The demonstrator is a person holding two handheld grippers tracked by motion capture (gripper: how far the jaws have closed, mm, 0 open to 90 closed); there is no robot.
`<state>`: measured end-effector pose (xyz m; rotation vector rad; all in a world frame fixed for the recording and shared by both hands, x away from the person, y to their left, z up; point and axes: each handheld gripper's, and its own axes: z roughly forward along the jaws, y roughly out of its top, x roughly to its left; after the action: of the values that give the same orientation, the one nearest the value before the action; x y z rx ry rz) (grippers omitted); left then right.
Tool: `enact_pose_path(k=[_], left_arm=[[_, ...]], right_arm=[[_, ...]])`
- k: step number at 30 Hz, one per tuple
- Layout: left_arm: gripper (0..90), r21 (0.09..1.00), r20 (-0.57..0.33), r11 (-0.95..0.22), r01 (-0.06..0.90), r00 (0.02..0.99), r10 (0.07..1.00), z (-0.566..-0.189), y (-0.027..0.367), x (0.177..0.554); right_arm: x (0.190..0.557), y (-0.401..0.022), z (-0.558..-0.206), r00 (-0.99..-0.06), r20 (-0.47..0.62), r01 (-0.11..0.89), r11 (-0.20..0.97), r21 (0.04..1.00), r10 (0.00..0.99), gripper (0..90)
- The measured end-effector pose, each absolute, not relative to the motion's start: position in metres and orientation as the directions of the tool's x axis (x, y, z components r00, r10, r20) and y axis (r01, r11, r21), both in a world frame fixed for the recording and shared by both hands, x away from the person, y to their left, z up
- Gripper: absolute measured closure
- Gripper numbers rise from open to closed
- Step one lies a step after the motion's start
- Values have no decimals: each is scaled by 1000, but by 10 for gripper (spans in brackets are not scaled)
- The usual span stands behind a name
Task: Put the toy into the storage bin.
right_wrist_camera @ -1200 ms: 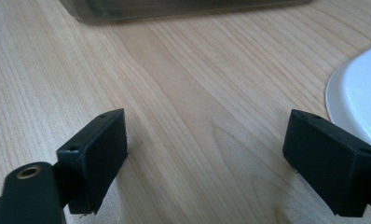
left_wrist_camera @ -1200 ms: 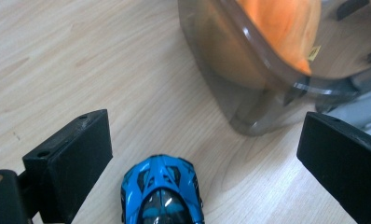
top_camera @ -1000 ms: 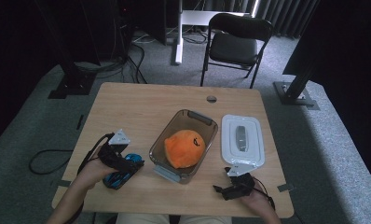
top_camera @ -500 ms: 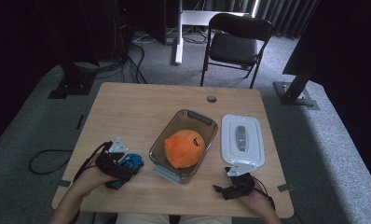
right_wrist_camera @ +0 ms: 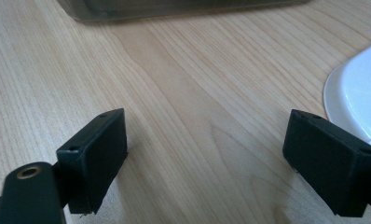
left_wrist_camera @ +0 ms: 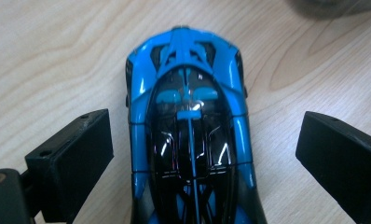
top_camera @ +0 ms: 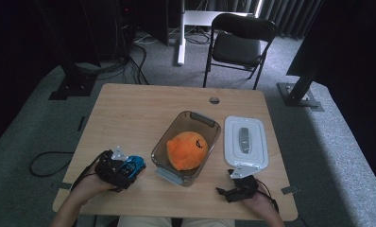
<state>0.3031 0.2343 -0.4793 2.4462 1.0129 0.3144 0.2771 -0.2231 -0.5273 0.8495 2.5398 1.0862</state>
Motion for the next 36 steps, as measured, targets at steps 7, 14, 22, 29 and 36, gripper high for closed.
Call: enact_pose_path(k=[7, 14, 22, 29, 36], left_arm=[[46, 472, 26, -622, 625, 695, 719, -489, 235, 307], [68, 445, 24, -626, 640, 690, 723, -492, 236, 314], [70, 406, 18, -642, 651, 697, 717, -500, 232, 318], [70, 401, 15, -639, 656, 692, 721, -500, 232, 321], [162, 406, 14, -633, 659, 688, 726, -497, 233, 319]], right_arm=[[277, -223, -527, -796, -1, 418, 550, 723, 605, 132], [277, -223, -527, -796, -2, 417, 551, 723, 605, 132], [277, -223, -527, -796, -3, 416, 550, 724, 605, 132], [277, -223, -527, -795, -1, 418, 549, 723, 607, 132], [278, -224, -527, -789, 2, 424, 543, 724, 614, 132]])
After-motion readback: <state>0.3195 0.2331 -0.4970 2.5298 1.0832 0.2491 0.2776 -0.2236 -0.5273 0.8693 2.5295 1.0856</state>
